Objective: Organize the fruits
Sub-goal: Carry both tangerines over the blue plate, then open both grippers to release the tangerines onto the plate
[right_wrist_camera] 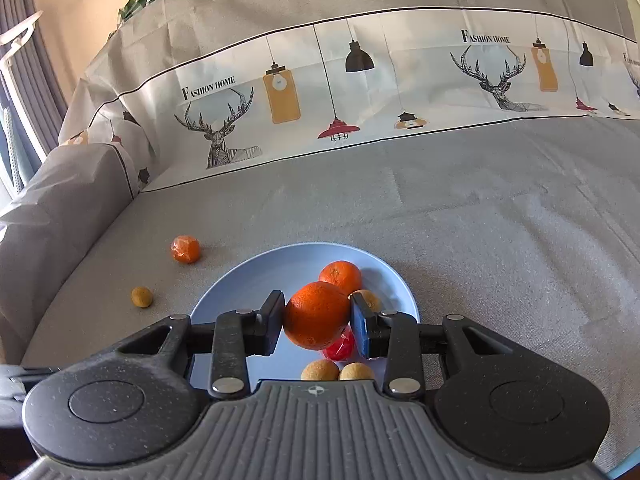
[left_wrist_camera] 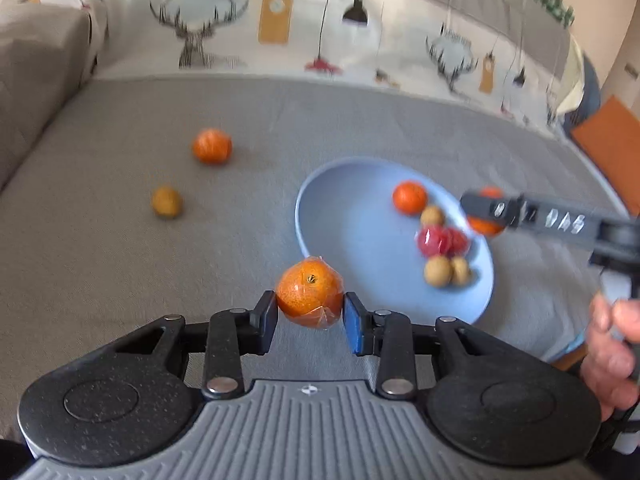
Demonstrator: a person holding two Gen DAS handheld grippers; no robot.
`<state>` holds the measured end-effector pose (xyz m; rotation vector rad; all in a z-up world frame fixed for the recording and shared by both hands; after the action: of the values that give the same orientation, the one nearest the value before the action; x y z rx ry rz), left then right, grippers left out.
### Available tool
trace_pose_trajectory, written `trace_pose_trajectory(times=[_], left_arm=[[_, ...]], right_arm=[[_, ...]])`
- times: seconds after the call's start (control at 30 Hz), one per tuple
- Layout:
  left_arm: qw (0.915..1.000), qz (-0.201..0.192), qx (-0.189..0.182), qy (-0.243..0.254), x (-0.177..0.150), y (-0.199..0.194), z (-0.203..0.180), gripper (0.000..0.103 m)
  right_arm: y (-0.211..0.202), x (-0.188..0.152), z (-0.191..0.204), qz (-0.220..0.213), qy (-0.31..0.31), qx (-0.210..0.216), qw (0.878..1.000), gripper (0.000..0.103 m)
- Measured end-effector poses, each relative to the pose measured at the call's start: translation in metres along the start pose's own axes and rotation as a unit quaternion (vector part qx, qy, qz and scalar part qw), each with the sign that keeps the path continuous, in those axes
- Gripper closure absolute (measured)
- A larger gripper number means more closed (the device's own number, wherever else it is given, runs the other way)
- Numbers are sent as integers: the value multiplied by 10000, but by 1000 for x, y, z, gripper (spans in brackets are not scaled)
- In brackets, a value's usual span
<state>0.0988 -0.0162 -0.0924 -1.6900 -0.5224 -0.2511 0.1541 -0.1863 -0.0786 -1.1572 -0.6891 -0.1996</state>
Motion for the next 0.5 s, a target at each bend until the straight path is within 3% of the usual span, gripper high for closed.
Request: trace_pose_trajectory(times=[0.13,0.2,0.5], left_arm=[[9980,-569,-147,216,9,-19,-11,64],[9967,-674,-290,335,10,-21,-19,64],[9952,-503,-646,544,4,-8,-35,64]], right_arm=[[2,-1,2,19,-57,-8,10000,66],[2,-1,4,23,-87,-9,10000,66],[7,-2,10,126,-201,33,9997,66]])
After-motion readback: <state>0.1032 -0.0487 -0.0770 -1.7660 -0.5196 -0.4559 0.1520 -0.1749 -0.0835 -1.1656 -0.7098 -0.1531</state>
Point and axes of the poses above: each gripper's, at about its wrist camera, not at the fingertips, and y roughly the way its jaws point, z to its left, x to its top, the point moved 8 cm from there along y, roughly the way its jaws point, and after that the axes turned 15 degrees about z, right-handed, at the moved point
